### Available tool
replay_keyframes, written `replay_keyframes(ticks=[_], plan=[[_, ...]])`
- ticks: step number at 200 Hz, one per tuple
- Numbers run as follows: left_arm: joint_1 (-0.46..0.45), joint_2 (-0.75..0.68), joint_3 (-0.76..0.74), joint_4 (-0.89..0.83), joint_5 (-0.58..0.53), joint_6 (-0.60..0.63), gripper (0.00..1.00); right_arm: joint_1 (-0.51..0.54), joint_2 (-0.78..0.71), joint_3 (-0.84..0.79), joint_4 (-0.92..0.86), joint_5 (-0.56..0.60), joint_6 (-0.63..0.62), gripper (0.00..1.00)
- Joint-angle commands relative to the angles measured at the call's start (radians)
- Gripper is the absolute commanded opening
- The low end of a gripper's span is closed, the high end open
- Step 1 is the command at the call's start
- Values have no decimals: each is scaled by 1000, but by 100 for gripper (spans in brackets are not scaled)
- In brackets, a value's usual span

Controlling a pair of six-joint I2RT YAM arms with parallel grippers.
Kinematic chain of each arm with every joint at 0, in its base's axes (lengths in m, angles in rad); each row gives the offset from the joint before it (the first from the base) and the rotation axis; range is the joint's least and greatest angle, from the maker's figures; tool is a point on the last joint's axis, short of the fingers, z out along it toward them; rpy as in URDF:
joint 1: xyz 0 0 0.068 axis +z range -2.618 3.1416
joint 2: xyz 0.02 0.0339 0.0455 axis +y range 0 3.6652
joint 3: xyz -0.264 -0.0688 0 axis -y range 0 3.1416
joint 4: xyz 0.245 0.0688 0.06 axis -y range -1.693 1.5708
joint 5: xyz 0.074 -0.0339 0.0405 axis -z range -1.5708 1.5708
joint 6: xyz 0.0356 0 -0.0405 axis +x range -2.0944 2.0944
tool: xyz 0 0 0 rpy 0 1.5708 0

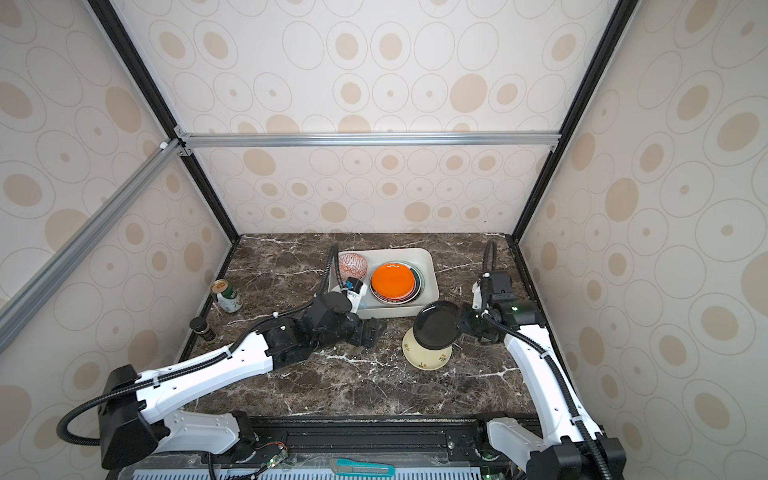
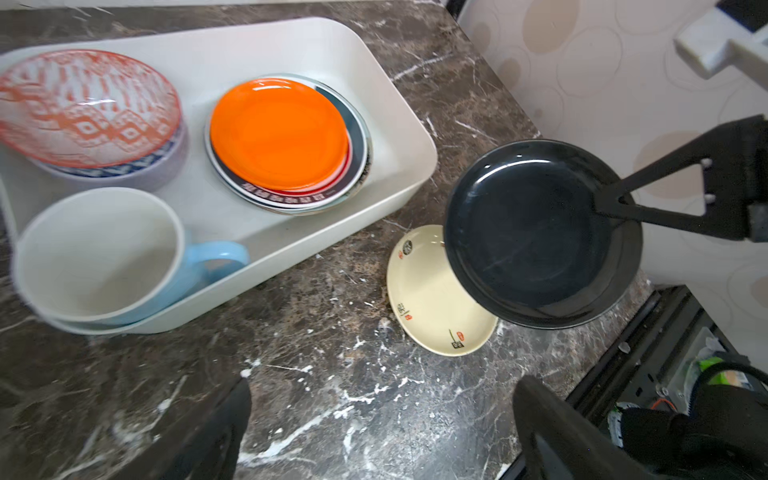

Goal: Place the mixed dishes into the plastic bin
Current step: 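Lift the dark plate onto the orange plate with the right gripper while the left withdraws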

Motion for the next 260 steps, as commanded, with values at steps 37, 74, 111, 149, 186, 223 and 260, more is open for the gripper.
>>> replay_keyframes(ticks=[37, 74, 111, 149, 186, 223, 260], plan=[[143, -131, -84, -57, -10, 32, 99, 25, 222, 188, 56, -40, 26, 0], [273, -123, -112, -38, 58, 66, 99, 65, 460, 370, 89, -32, 20, 0], [382, -66, -108, -15, 120, 101, 99, 87, 727, 596, 98, -34, 18, 1], [451, 9, -93, 10, 160, 128, 99, 128, 987, 876, 47, -37, 11, 1], [488, 53, -96, 44, 199, 132, 99, 167, 1144, 1079, -8, -38, 10, 1], [508, 65, -109, 59, 226, 132, 99, 188, 1214, 1143, -38, -34, 11, 2], [513, 59, -113, 66, 243, 131, 99, 191, 1196, 1074, -28, -15, 10, 15]])
